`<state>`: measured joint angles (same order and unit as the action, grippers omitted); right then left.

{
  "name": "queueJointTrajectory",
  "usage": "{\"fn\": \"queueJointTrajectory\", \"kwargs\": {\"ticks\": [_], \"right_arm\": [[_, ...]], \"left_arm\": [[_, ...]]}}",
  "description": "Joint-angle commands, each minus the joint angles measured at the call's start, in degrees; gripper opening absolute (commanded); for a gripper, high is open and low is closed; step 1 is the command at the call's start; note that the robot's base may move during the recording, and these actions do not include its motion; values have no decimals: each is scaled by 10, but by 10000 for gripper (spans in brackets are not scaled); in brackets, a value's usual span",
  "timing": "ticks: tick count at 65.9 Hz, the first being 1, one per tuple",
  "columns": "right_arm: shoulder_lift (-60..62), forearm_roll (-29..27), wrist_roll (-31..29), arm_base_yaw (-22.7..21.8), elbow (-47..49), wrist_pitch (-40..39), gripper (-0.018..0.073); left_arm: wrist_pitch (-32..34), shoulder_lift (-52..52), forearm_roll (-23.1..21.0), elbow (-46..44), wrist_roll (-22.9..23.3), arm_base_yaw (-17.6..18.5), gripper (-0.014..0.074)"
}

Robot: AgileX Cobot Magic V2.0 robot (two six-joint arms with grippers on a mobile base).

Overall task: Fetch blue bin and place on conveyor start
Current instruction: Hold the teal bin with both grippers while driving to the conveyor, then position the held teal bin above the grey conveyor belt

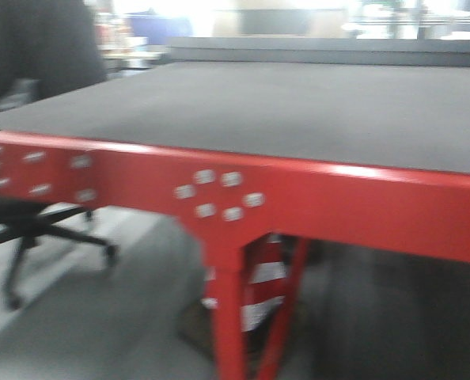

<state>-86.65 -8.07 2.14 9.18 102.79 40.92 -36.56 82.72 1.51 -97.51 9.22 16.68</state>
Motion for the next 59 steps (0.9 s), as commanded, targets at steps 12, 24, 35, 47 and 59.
{"fn": "queueJointTrajectory", "kwargs": {"ticks": [12,24,35,47,59], "right_arm": [[11,8,-11,-3,5,-41,-153],[11,8,-11,-3,5,-41,-153],[11,8,-11,-3,5,-41,-153],[11,8,-11,-3,5,-41,-153],[11,8,-11,-3,5,-41,-153]], "left_arm": [[21,-6,-6,-5,3,0,-111],[21,-6,-6,-5,3,0,-111],[21,-6,-6,-5,3,0,-111],[21,-6,-6,-5,3,0,-111],[21,-6,-6,-5,3,0,-111]]}}
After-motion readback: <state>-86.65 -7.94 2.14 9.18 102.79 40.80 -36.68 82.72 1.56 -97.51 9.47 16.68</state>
